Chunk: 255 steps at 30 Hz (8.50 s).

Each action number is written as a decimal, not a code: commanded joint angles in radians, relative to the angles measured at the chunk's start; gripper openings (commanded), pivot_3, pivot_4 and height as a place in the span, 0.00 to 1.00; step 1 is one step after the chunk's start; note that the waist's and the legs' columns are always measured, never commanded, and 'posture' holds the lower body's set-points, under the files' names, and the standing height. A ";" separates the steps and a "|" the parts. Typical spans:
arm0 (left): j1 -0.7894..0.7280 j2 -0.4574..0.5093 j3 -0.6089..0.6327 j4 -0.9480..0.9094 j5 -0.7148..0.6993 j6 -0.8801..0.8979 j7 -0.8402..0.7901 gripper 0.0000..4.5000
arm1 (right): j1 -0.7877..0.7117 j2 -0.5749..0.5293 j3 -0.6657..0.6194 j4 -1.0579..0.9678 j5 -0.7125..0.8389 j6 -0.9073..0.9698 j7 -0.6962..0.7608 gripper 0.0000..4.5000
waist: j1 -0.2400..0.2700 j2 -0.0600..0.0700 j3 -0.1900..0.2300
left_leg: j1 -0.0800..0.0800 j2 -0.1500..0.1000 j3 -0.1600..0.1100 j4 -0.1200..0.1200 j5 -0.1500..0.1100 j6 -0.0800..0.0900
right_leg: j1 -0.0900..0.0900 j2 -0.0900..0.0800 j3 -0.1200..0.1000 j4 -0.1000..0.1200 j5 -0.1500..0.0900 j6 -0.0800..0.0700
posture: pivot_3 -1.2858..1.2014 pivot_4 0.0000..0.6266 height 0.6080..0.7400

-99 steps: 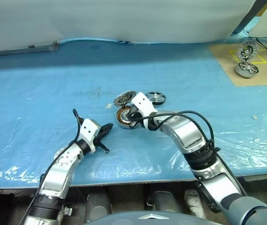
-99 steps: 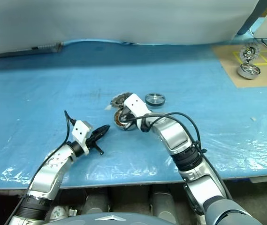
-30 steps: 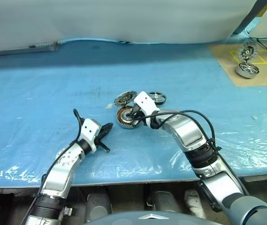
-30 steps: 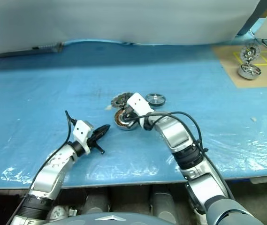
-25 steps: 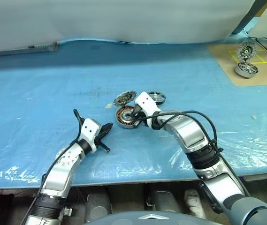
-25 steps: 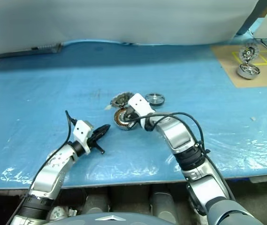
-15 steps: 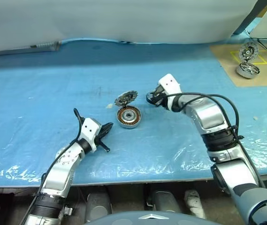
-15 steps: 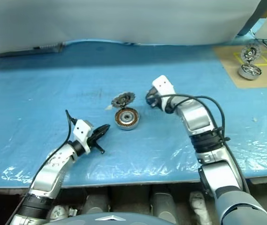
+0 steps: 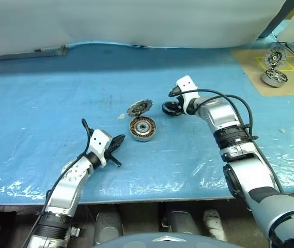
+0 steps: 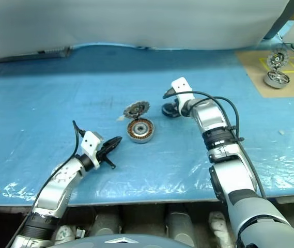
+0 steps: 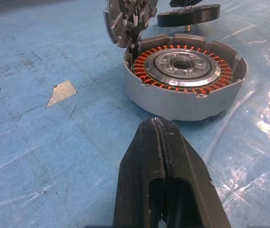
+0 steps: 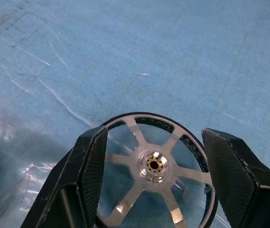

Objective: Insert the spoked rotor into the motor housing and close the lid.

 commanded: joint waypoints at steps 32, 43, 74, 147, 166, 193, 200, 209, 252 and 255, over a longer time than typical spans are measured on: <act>0.010 -0.012 -0.005 -0.030 -0.003 -0.010 0.022 0.00 | 0.091 0.066 -0.032 -0.439 -0.026 0.291 -0.103 0.74 | -0.003 0.000 0.000 | 0.000 0.000 0.000 0.000 0.000 0.000 | 0.000 0.000 0.000 0.002 0.000 0.000 | 0.52 0.24 1.00; 0.005 -0.015 -0.009 -0.026 -0.001 -0.011 0.018 0.00 | 0.156 0.132 -0.060 -0.487 -0.020 0.370 -0.206 0.74 | 0.000 0.000 0.000 | 0.001 0.000 0.000 0.000 0.000 0.000 | 0.000 0.000 0.000 0.001 0.000 0.000 | 0.52 0.24 1.00; 0.012 -0.007 -0.012 -0.034 -0.001 -0.006 0.005 0.00 | 0.212 0.200 -0.131 -0.420 0.020 0.268 -0.300 0.74 | -0.002 0.000 0.000 | 0.001 0.000 0.000 0.000 0.000 -0.001 | -0.001 0.000 0.001 0.002 0.000 0.000 | 0.52 0.24 1.00; 0.017 -0.004 -0.025 -0.022 0.001 -0.011 -0.001 0.00 | 0.202 0.252 -0.208 -0.501 0.080 0.162 -0.424 0.74 | -0.003 0.000 0.000 | 0.001 0.000 0.000 -0.002 0.000 -0.001 | -0.002 0.000 0.001 0.000 0.000 0.000 | 0.52 0.24 1.00; 0.022 -0.004 -0.023 -0.028 0.002 -0.006 0.000 0.00 | 0.249 0.211 -0.191 -0.499 0.077 0.286 -0.402 0.74 | -0.003 0.000 0.000 | 0.001 0.000 0.000 -0.002 0.000 -0.001 | -0.002 0.000 0.001 0.000 0.000 0.000 | 0.52 0.24 1.00; 0.039 -0.008 -0.031 -0.044 0.003 -0.003 0.017 0.00 | 0.292 0.199 -0.172 -0.456 0.061 0.311 -0.411 0.28 | -0.003 0.000 0.000 | 0.006 0.000 0.000 -0.001 0.000 -0.001 | 0.005 0.000 0.001 0.000 0.000 0.001 | 0.52 0.24 1.00; 0.035 -0.002 -0.027 -0.041 -0.003 0.000 0.009 0.00 | 0.310 0.023 -0.113 -0.707 0.178 0.382 -0.153 0.28 | 0.005 0.000 0.000 | 0.005 -0.001 0.000 -0.002 0.000 -0.001 | 0.003 0.000 0.001 -0.003 0.000 0.001 | 0.52 0.24 1.00; 0.016 0.006 -0.029 -0.030 -0.002 -0.004 -0.009 0.00 | 0.328 -0.205 0.055 -0.939 0.287 0.401 0.132 0.28 | -0.004 0.001 0.000 | 0.003 0.000 0.000 -0.005 0.000 -0.001 | 0.002 0.001 0.001 -0.003 0.000 0.001 | 0.52 0.24 1.00; 0.018 0.013 -0.022 -0.032 0.017 -0.021 0.002 0.00 | 0.261 -0.054 0.193 -0.811 0.199 0.329 0.086 0.93 | -0.001 0.001 0.000 | 0.001 0.000 0.000 -0.003 0.000 -0.001 | 0.002 0.000 0.001 -0.003 0.000 0.000 | 0.52 0.24 1.00; 0.018 0.014 -0.022 -0.033 0.017 -0.020 0.003 0.00 | 0.268 -0.030 0.154 -0.810 0.209 0.336 0.061 0.89 | -0.001 0.001 0.000 | 0.001 0.000 0.000 -0.003 0.000 -0.001 | 0.002 0.000 0.001 -0.003 0.000 0.000 | 0.52 0.24 1.00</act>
